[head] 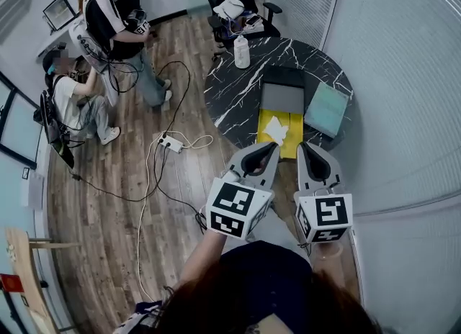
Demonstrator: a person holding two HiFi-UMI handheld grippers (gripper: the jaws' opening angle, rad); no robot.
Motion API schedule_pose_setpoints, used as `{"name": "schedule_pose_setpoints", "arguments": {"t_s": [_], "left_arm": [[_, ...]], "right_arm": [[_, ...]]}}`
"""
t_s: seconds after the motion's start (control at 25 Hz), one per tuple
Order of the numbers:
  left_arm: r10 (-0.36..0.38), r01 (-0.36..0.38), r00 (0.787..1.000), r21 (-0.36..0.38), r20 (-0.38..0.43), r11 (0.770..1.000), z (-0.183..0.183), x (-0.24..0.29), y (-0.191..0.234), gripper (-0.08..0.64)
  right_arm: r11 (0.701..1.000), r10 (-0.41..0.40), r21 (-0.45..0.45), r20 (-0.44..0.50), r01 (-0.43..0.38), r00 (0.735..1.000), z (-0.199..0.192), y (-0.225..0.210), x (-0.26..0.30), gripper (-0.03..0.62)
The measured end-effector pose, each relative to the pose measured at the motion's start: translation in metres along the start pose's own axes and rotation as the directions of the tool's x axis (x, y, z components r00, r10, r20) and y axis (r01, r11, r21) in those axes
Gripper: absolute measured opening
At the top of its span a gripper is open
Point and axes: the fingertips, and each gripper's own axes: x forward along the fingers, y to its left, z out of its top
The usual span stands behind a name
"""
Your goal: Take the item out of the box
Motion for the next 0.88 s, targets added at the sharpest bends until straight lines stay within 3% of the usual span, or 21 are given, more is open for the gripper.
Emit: {"name": "schedule_pose_setpoints", "arguments": {"t_s": [0.4,0.88], "left_arm": [[0.047,-0.047,0.999,-0.007,-0.006,0.999,0.012,0.042,0.040,0.028],[0.081,-0.081,0.997,-0.024,-0.005,0.996,0.021,0.084,0.069,0.028]], "right_arm": [[1.000,0.019,-0.007,-0.044,-0.020,0.999,-0.007,-0.029,0.054,0.025],[0.994,0.090,-0.044,-0.142,-0.098,0.986,-0.034,-0.047,0.112,0.025]]}}
